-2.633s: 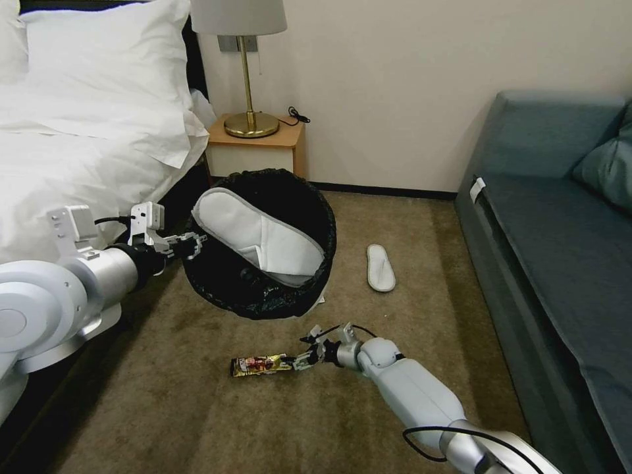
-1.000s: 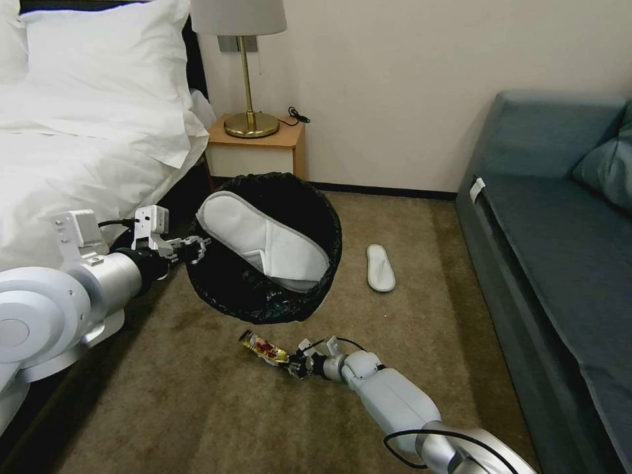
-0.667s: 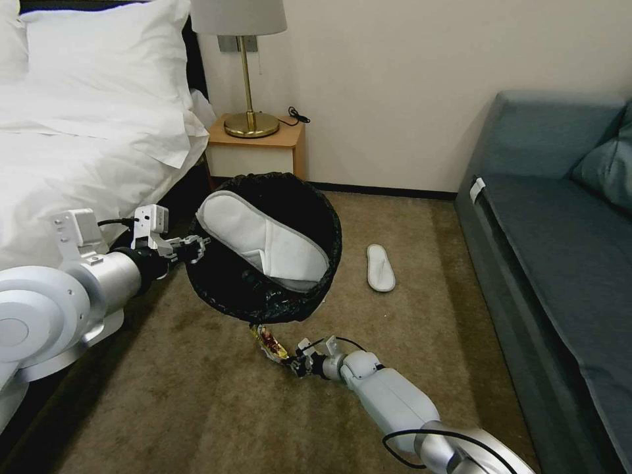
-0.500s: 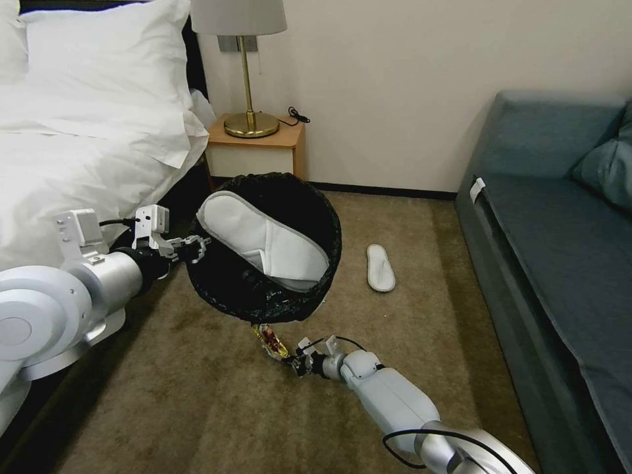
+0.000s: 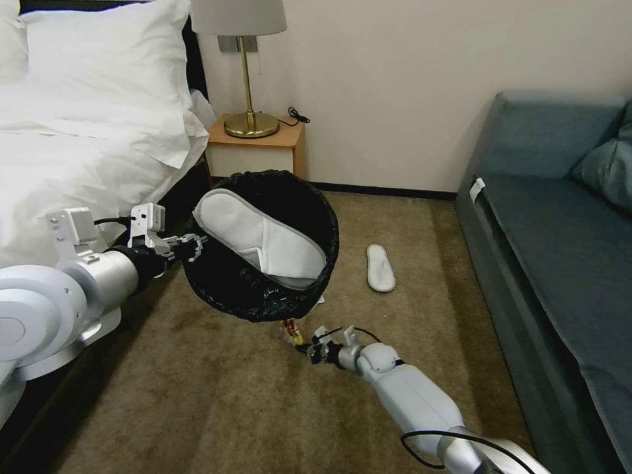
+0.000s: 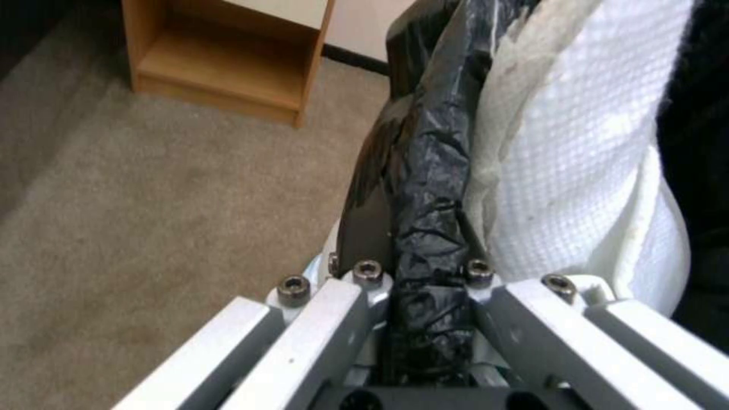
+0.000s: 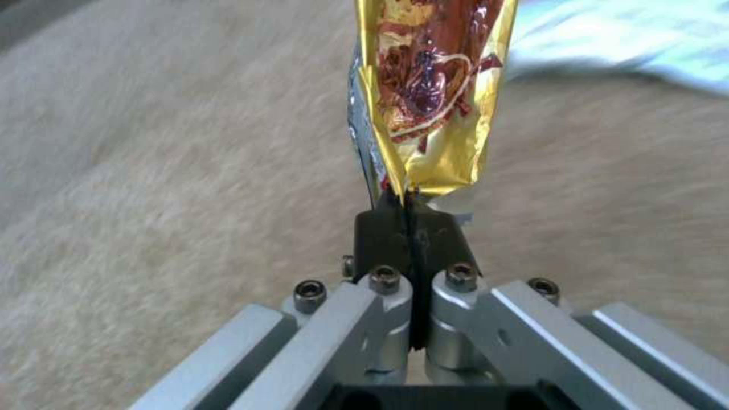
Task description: Pick up the trash bin, then pick up the garbage on the floor and place it into the trash bin.
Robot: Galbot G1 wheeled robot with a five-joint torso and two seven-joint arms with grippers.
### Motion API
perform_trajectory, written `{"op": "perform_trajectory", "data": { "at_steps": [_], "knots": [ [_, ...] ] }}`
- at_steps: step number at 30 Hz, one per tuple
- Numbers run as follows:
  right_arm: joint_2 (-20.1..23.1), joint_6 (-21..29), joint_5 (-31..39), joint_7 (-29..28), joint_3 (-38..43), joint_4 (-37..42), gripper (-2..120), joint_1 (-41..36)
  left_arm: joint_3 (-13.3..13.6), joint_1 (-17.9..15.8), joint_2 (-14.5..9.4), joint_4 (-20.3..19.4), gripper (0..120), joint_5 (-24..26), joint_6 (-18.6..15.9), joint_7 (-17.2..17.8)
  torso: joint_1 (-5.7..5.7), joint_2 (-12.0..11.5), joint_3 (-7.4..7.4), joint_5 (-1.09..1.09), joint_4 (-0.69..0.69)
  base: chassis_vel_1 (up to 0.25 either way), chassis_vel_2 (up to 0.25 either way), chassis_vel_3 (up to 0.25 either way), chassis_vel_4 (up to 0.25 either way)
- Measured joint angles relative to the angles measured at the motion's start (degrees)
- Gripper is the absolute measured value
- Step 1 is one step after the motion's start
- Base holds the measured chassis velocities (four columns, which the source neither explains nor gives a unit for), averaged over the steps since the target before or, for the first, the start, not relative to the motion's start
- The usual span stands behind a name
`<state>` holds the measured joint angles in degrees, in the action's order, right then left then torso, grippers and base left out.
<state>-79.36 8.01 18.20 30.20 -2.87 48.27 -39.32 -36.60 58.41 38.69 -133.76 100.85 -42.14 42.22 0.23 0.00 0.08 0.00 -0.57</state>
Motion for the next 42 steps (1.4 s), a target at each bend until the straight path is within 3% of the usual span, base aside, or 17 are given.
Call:
{"op": "perform_trajectory", "data": {
  "at_steps": [13,18,26,31,36,42],
  "knots": [
    [9.33,2.93,8.09,-4.59,6.88,17.27,0,-10.13,-1.13,-0.08,0.53,1.07,3,0.05,0.0,0.49,0.0,0.0,0.0,0.01,0.0,0.0,0.0,0.0,0.0],
    [10.71,3.22,8.54,-5.73,11.06,20.0,0,-11.61,-1.62,0.16,0.22,1.28,3,0.22,0.0,0.86,0.0,0.0,0.0,0.01,0.01,0.0,0.0,0.0,0.0],
    [16.74,8.25,11.84,-8.9,19.49,33.09,0,-14.74,-1.31,0.55,0.01,1.66,3,0.36,0.0,2.51,0.0,0.0,0.0,0.01,0.0,0.0,0.0,0.0,0.0],
    [21.77,11.54,16.01,-11.34,28.43,48.08,0,-15.63,-0.17,1.54,0.37,1.73,3,0.48,0.0,3.02,0.0,0.0,0.0,-0.02,0.0,0.0,0.0,0.0,0.0],
    [24.87,13.48,20.9,-12.12,31.26,54.89,0,-14.49,0.74,2.08,0.43,1.42,3,1.35,0.01,3.39,0.0,0.0,0.0,0.0,-0.01,0.0,0.0,0.0,0.0],
    [28.89,15.52,29.51,-12.57,31.45,62.89,0,-11.58,4.55,3.69,0.4,0.05,3,1.89,0.01,5.2,0.0,0.0,0.0,-0.01,0.0,0.0,0.0,0.0,0.0]
  ]
}}
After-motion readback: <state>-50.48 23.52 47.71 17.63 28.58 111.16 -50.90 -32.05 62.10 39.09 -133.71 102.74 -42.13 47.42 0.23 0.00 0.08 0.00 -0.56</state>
